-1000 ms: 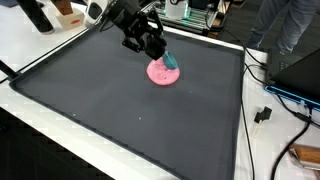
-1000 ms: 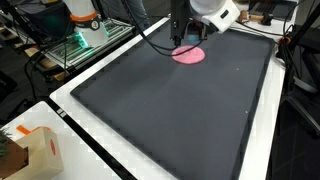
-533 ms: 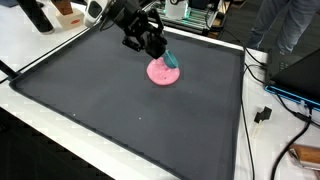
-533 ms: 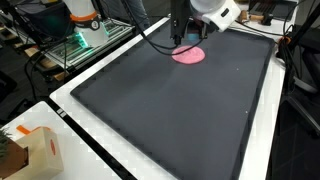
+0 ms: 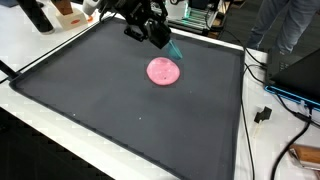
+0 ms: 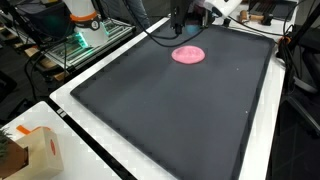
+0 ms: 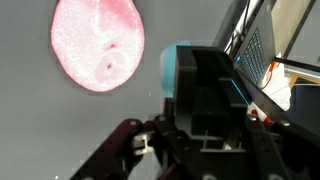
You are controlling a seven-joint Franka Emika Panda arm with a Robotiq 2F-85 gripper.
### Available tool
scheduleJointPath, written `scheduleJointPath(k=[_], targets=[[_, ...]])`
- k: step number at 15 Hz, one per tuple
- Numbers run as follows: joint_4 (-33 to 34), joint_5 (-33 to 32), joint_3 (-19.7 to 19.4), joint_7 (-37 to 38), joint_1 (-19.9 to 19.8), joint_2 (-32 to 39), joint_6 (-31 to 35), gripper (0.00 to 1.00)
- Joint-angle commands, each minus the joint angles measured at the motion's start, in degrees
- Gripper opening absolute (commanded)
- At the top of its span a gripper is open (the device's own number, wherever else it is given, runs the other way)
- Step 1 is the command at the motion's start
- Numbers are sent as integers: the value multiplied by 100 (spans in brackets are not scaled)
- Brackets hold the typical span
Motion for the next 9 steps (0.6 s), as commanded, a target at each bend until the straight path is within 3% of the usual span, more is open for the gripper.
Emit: scheduleJointPath(k=[1, 9], targets=[[-117, -284, -131, 338, 163, -329, -133, 25], [-289, -1330, -112, 1407, 557, -942, 250, 25]])
